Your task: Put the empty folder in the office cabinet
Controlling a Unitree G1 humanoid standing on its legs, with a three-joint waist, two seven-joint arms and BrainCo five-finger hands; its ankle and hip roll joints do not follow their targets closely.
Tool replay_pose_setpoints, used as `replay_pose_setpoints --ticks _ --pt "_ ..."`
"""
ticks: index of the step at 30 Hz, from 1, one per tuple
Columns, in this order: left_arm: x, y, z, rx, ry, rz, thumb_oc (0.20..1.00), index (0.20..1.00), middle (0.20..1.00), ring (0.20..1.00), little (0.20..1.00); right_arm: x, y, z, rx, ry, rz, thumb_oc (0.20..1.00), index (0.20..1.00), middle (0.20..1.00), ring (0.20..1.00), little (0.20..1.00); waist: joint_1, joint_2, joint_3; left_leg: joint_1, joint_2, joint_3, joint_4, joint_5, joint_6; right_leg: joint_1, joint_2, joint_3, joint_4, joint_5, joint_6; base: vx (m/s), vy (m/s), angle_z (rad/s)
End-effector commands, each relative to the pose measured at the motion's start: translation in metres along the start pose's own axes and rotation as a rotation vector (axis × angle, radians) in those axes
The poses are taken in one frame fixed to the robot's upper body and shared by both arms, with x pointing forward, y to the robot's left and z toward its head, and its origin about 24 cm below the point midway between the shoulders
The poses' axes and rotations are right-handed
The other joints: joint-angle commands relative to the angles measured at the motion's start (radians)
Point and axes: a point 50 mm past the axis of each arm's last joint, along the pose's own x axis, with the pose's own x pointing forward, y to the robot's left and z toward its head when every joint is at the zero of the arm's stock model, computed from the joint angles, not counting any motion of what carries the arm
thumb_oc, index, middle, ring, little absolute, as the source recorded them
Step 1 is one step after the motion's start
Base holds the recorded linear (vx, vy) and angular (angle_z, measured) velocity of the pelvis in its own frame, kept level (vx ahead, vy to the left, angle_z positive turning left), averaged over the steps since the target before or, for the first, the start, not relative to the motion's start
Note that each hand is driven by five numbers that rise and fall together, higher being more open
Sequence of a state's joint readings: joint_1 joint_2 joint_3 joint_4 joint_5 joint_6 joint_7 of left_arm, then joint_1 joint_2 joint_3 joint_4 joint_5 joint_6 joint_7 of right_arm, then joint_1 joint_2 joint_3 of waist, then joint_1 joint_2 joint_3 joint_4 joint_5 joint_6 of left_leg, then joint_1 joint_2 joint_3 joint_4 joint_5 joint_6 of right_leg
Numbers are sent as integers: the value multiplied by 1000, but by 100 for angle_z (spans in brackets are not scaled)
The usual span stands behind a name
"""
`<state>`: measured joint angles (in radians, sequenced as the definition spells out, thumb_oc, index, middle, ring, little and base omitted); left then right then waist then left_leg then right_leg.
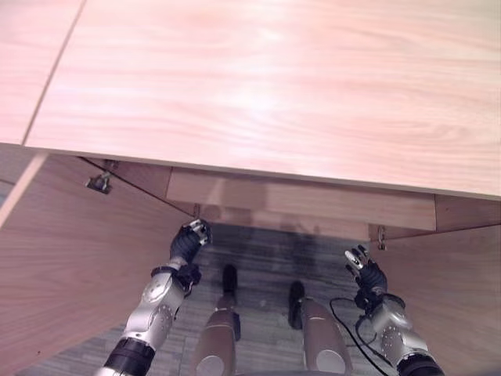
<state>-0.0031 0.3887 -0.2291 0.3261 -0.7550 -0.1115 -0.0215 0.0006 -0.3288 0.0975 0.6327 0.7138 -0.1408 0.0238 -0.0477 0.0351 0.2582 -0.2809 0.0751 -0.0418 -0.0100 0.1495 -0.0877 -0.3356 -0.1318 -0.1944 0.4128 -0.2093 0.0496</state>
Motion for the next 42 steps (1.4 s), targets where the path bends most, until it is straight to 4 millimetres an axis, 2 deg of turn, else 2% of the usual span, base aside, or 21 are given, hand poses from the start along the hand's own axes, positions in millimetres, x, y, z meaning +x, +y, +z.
replay_pose_setpoints --ticks 1,2,3,4,5,6,7,11,12,13,14,18,22,27,29,32,33,34,36,39,42 --pt "3 8 1 92 -11 16 200 200 200 200 200 -4 -9 6 -45 -39 1 1000 1000 1000 1000 1000 11 -11 -15 63 50 -35 8 -91 -34 74 -27 -14 -224 159 82 50 -45 -1" --pt "-2 13 -11 115 37 28 856 856 856 856 856 -6 -13 3 -47 -25 -8 1000 1000 1000 1000 1000 13 -7 -18 84 52 -36 1 -89 -36 95 -22 -18 -227 156 81 90 -61 5" --pt "-8 19 -22 132 87 41 1000 1000 1000 1000 1000 -8 -17 -2 -49 -4 -21 1000 1000 1000 1000 1000 13 -6 -27 96 52 -37 -1 -86 -38 111 -19 -20 -230 152 79 53 -27 7" --pt "-8 19 -23 132 87 41 1000 1000 1000 1000 1000 -8 -17 -3 -50 -3 -21 1000 1000 1000 1000 1000 13 -5 -26 98 53 -37 -2 -86 -38 114 -19 -20 -231 152 79 73 -29 8" --pt "-19 28 -44 154 181 64 1000 1000 1000 1000 1000 -10 -22 -9 -67 26 -43 1000 1000 1000 1000 1000 17 1 -46 119 52 -34 -8 -80 -46 147 -14 -26 -242 142 77 42 -19 6" --pt "-19 28 -44 154 181 64 1000 1000 1000 1000 1000 -10 -22 -9 -67 26 -43 1000 1000 1000 1000 1000 16 1 -45 121 53 -35 -9 -80 -46 150 -14 -27 -244 143 77 75 -42 15" --pt "-30 36 -61 164 249 98 1000 1000 1000 1000 1000 -13 -26 -15 -84 51 -60 1000 1000 1000 1000 1000 30 11 -61 147 58 -46 -29 -52 -65 202 -5 -47 -277 131 74 36 -31 16" --pt "-37 42 -75 155 299 147 1000 1000 1000 1000 1000 -15 -33 -17 -131 65 -83 1000 1000 1000 1000 1000 41 5 -72 140 49 -76 0 -32 -82 240 -9 -69 -294 128 70 -29 -6 24" --pt "-39 44 -78 160 308 159 1000 1000 1000 1000 1000 -16 -35 -19 -123 72 -93 1000 1000 1000 1000 1000 40 -3 -76 140 43 -75 25 -44 -80 245 -16 -78 -295 130 69 -130 -2 39" --pt "-41 48 -81 191 320 175 1000 1000 1000 1000 1000 -18 -37 -25 -121 91 -104 1000 1000 1000 1000 1000 34 -31 -85 171 33 -52 107 -108 -63 253 -35 -86 -305 145 68 -154 12 26" --pt "-44 50 -85 207 340 185 1000 1000 1000 1000 1000 -20 -39 -29 -120 109 -118 1000 1000 1000 1000 1000 30 -41 -98 190 26 -49 131 -129 -60 255 -42 -88 -312 153 67 -139 35 26" --pt "-52 56 -94 238 379 215 1000 1000 1000 1000 1000 -24 -43 -36 -109 131 -129 1000 1000 1000 1000 1000 9 -53 -127 265 14 -64 199 -179 -62 256 -50 -77 -318 180 70 -45 83 7" --pt "-60 55 -109 298 455 198 1000 1000 1000 1000 1000 -30 -49 -45 -48 157 -168 1000 1000 1000 1000 1000 -40 -34 -166 362 39 -7 136 -225 -56 231 -62 -74 -314 217 87 -107 214 9" --pt "-64 58 -115 338 500 193 1000 1000 1000 1000 1000 -29 -49 -45 1 142 -198 1000 1000 1000 1000 1000 -58 -46 -170 379 -5 36 56 -291 -22 196 -93 -41 -360 311 131 -102 138 -12" --pt "-62 61 -113 349 503 197 1000 1000 1000 1000 1000 -21 -40 -41 44 119 -190 1000 1000 1000 1000 1000 -67 -49 -158 367 -26 49 9 -274 1 145 -106 -11 -372 380 174 -307 178 -20" --pt "-53 64 -102 389 472 194 1000 1000 1000 1000 1000 -16 -31 -39 70 104 -180 1000 1000 1000 1000 1000 -58 -33 -132 305 -36 68 9 -237 24 156 -77 64 -282 285 168 -333 145 -4" --pt "-53 64 -102 390 471 194 1000 1000 1000 1000 1000 -16 -31 -39 70 103 -179 1000 1000 1000 1000 1000 -58 -36 -133 302 -38 69 8 -234 24 153 -79 65 -283 288 168 -335 139 -20" --pt "-56 70 -102 398 487 214 1000 1000 1000 1000 1000 -15 -27 -39 83 92 -173 1000 1000 1000 1000 1000 -35 -25 -141 263 -36 86 9 -206 40 189 -72 58 -198 237 148 -225 84 -23" --pt "-60 74 -103 389 495 237 1000 1000 1000 1000 1000 -18 -26 -43 78 103 -166 1000 1000 1000 1000 1000 -6 -22 -161 246 -33 103 1 -190 47 240 -76 38 -155 201 137 -225 47 -14" --pt "-64 77 -106 384 512 247 1000 1000 1000 1000 1000 -20 -25 -48 78 119 -166 1000 1000 1000 1000 1000 20 -35 -183 234 -36 120 -1 -180 48 311 -88 27 -165 191 140 -172 -39 -23" --pt "-66 74 -109 362 512 253 1000 1000 1000 1000 1000 -20 -24 -51 80 132 -167 1000 1000 1000 1000 1000 57 -59 -221 194 -57 157 -34 -130 45 391 -85 27 -280 194 162 -185 -54 -44"
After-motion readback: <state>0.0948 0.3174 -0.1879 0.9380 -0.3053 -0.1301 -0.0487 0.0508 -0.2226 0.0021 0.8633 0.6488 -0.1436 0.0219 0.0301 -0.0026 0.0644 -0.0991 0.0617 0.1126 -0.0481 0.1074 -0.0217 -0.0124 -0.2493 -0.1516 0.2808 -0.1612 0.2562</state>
